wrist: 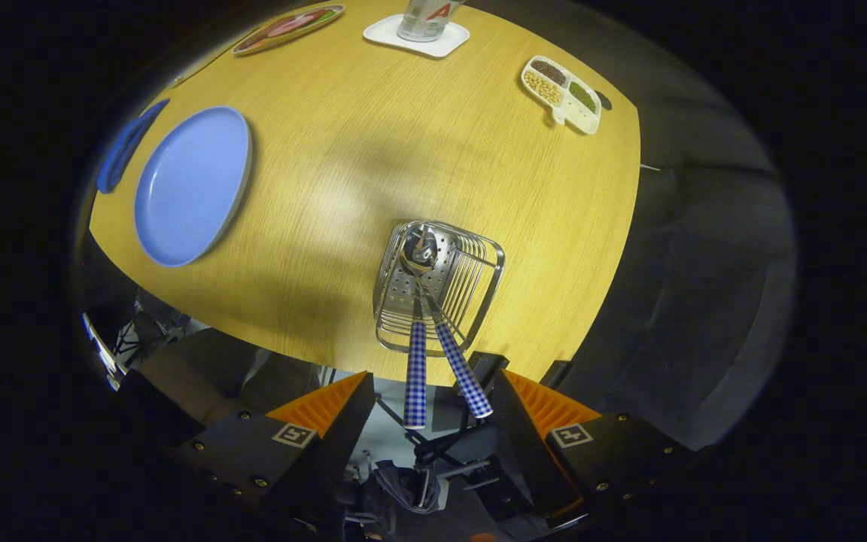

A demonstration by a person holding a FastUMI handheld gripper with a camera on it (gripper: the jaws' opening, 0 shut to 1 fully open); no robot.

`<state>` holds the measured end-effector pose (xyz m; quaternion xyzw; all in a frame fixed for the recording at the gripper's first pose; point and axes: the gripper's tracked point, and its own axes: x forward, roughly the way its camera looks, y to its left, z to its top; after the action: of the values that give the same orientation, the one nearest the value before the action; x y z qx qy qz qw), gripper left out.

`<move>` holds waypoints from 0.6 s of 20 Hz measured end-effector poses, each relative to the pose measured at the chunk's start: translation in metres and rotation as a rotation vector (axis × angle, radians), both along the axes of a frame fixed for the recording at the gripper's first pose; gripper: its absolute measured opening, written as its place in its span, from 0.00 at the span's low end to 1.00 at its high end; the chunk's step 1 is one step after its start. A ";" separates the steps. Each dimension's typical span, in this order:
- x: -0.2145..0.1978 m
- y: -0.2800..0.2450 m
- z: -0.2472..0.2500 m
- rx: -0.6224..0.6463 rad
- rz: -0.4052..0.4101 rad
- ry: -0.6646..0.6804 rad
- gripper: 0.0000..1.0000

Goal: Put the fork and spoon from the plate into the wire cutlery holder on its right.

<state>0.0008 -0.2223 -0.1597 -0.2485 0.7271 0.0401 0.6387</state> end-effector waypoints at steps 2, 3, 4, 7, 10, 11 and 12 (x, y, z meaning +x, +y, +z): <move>-0.004 0.003 0.006 0.000 -0.002 -0.020 0.97; -0.004 0.004 0.012 0.002 -0.001 -0.047 0.97; -0.004 0.007 0.017 0.003 -0.003 -0.074 0.97; 0.001 0.021 0.033 0.034 0.000 -0.173 0.97; 0.002 0.054 0.043 0.123 -0.009 -0.262 0.97; 0.001 0.065 0.045 0.154 -0.012 -0.284 0.97; -0.003 0.076 0.046 0.183 -0.012 -0.299 0.97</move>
<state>-0.0018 -0.1462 -0.1136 -0.1882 0.6186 0.0651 0.7601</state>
